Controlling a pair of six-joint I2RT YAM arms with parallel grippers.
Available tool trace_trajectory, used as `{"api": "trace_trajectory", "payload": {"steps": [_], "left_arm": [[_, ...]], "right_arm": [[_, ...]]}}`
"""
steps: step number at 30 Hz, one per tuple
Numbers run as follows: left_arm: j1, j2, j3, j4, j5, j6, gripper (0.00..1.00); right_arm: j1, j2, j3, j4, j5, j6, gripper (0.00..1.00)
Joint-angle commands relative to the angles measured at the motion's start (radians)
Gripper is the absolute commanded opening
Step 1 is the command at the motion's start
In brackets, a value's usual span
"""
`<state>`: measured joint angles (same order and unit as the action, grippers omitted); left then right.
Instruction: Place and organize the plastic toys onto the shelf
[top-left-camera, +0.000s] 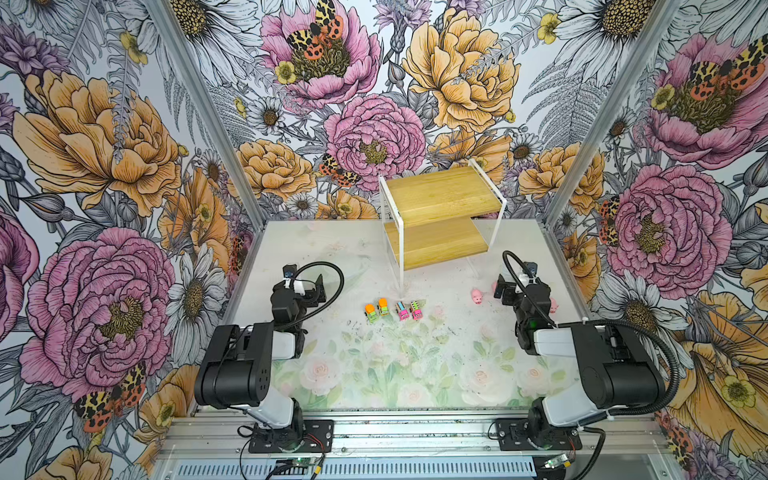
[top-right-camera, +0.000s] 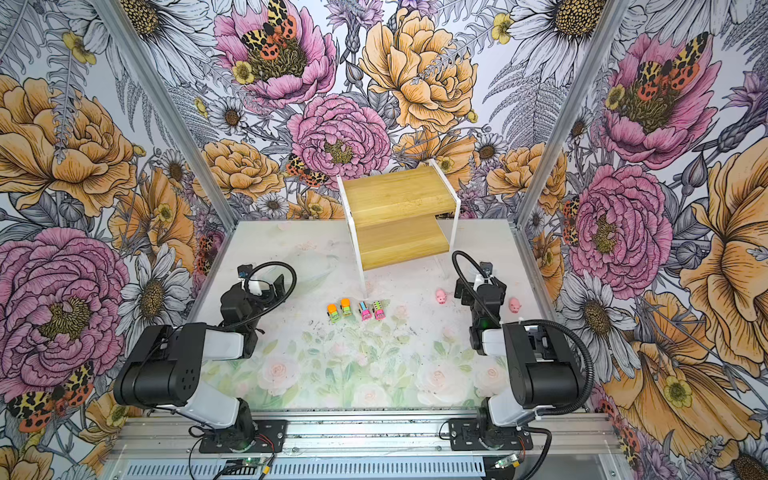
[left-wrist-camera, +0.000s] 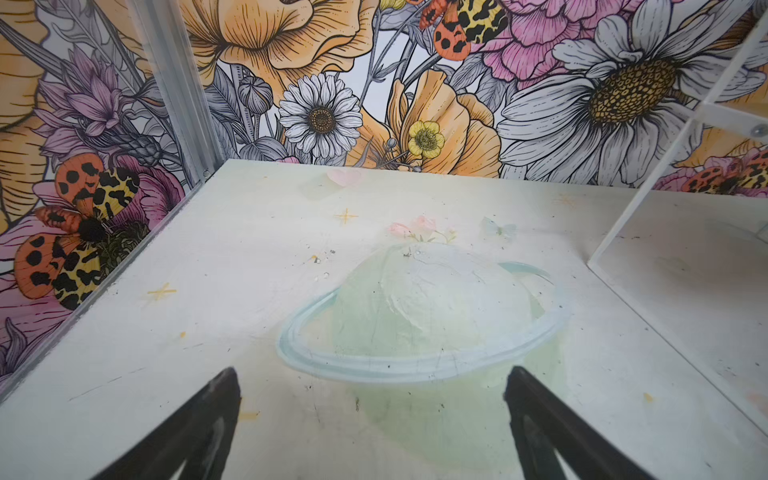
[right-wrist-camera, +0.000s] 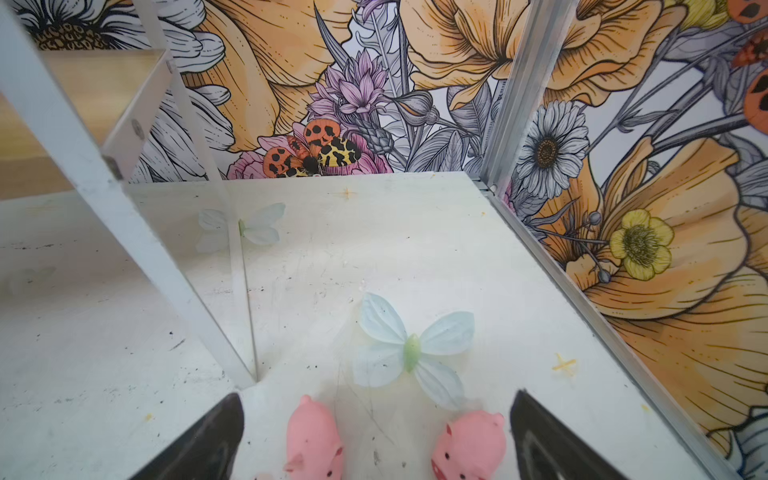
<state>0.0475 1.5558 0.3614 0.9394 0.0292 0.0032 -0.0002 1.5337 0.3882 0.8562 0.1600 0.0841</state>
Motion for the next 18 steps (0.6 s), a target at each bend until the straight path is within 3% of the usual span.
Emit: {"api": "trace_trajectory", "payload": {"steps": [1, 13, 18], "left_arm": [[-0.006, -0.002, 0.017, 0.0, -0.005, -0.001, 0.99], [-0.005, -0.002, 0.017, 0.004, 0.013, 0.004, 0.99], [-0.019, -0.005, 0.007, 0.021, 0.003, 0.017, 0.99]], "right_arm": [[0.0, 0.002, 0.002, 0.011, -0.014, -0.007, 0.99], [-0.002, 0.001, 0.001, 0.012, -0.02, -0.01, 1.0], [-0.002, -0.004, 0.0, 0.018, -0.018, -0.007, 0.95]]}}
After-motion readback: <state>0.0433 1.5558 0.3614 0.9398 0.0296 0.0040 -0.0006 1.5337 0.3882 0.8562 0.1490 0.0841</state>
